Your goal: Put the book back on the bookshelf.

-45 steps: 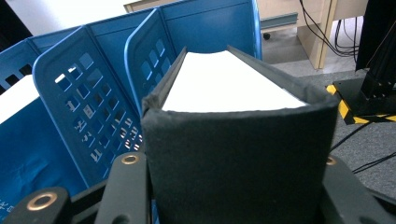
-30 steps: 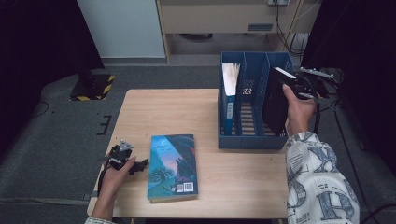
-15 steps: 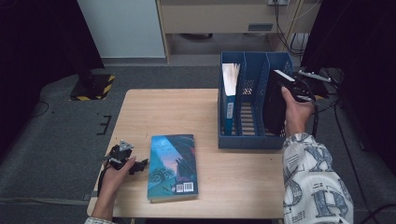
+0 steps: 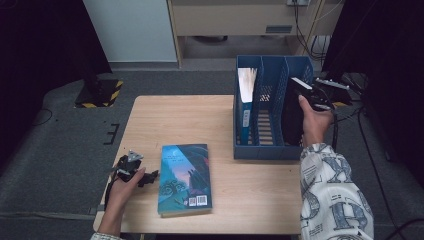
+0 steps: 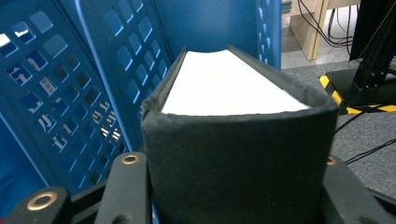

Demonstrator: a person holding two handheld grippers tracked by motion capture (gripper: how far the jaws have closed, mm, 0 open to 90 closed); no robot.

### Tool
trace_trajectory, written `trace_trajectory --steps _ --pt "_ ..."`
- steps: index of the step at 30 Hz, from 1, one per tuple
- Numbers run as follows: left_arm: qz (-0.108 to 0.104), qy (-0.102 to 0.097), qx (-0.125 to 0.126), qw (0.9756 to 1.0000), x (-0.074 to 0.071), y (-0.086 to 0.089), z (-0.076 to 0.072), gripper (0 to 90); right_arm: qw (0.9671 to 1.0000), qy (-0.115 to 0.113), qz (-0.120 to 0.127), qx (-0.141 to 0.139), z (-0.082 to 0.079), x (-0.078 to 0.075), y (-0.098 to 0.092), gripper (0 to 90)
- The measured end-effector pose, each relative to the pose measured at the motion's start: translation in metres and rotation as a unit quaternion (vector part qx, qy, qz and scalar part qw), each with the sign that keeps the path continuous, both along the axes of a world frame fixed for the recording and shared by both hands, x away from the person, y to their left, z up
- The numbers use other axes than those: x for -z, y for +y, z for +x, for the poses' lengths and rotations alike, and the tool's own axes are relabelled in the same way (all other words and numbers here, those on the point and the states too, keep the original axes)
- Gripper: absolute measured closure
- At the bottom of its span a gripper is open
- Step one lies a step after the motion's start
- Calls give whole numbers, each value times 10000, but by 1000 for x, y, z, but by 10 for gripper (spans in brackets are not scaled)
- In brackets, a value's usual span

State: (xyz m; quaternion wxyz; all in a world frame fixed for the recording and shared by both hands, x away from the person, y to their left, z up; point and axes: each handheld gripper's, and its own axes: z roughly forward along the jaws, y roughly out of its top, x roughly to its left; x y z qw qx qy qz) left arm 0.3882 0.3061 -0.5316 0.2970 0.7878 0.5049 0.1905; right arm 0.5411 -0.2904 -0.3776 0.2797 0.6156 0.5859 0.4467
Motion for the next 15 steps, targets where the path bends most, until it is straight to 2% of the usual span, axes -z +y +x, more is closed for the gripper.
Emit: trace_trajectory --steps 8,15 --pt "10 -3 2 10000 0 0 0 25 10000 -17 -6 18 3 2 1 528" --pt "24 6 17 10000 0 0 0 25 9998 26 -207 -57 2 4 6 526"
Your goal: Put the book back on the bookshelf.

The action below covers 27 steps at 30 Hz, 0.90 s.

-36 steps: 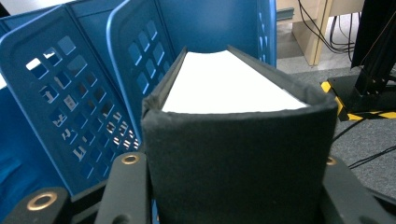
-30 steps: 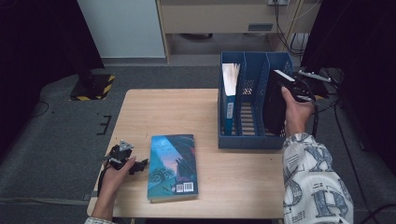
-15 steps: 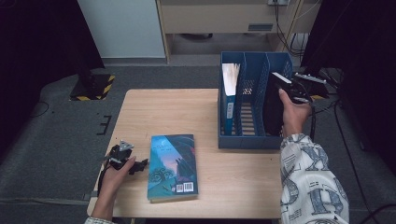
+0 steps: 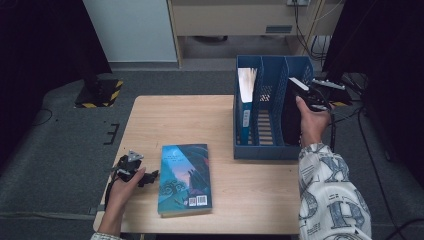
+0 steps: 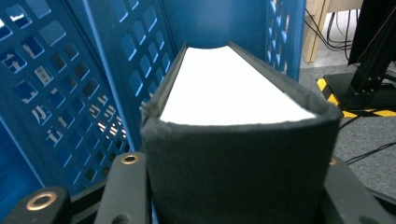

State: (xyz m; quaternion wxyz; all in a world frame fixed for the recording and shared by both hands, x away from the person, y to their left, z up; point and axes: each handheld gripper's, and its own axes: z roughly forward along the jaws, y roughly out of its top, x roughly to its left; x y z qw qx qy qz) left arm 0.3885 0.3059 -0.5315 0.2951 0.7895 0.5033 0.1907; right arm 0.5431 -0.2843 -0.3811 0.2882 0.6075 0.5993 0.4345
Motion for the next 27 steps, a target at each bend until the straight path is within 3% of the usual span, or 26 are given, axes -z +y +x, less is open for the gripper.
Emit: trace_trajectory --steps 14,27 --pt "-6 5 -4 10000 0 -1 -1 25 9995 311 44 89 -14 0 -7 523" --pt "-7 4 2 10000 0 -1 -1 26 9993 378 -39 68 -34 5 -4 516"
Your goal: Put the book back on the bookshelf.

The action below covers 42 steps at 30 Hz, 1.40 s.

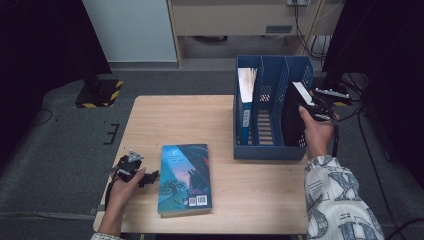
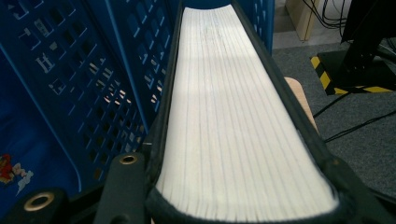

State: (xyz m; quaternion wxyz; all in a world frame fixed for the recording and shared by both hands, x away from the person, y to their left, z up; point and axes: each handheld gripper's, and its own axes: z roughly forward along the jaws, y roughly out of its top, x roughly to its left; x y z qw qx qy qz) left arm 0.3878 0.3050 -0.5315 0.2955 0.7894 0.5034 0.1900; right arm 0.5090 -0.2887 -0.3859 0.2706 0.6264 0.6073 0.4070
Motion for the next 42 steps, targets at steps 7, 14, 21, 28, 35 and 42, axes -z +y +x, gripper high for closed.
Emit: trace_trajectory --steps 7,14,21,28,35,42 --pt "0 0 -5 10000 0 0 0 26 9999 77 134 52 -5 1 -4 494" --pt "1 2 -6 10000 0 0 0 26 10000 14 32 39 -7 -1 -5 483" --pt "-6 -8 -11 10000 0 -1 0 25 9999 70 -40 60 -6 -3 -3 505" --pt "-9 -9 -12 10000 0 -1 0 25 9998 76 -181 -78 -3 -9 4 527" --pt "-7 -9 2 10000 0 0 0 26 9994 -1 -353 -59 9 -13 14 528" --pt "-9 -11 6 10000 0 0 1 26 9991 -39 -426 -48 27 -17 17 528"
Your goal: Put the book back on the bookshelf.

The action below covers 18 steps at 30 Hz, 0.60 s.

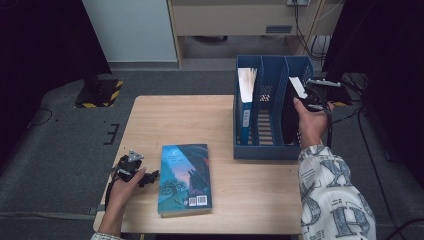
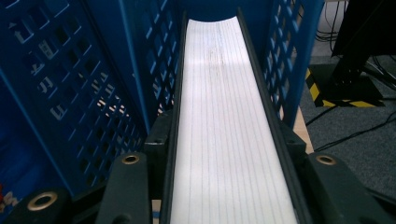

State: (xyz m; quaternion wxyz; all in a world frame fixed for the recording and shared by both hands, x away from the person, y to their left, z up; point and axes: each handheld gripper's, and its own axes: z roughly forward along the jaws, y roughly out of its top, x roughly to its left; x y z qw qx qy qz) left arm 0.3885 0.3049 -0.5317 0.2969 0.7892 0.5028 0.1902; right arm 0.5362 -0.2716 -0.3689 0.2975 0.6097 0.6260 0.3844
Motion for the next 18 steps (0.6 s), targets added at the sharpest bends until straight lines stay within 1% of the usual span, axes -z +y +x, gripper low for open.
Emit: trace_trajectory --steps 3,6,8,16,18 --pt "1 0 0 10000 0 0 0 27 10000 9 -19 8 6 1 0 528" --pt "-1 -1 1 10000 0 0 0 26 10000 17 -17 30 10 5 0 528" --pt "1 -1 0 10000 0 0 0 27 10000 -9 37 39 12 7 -2 528" --pt "10 3 3 10000 0 0 1 26 10000 -40 24 35 14 9 -3 527" --pt "13 3 6 10000 0 0 1 26 10000 -43 61 55 13 10 -2 526"
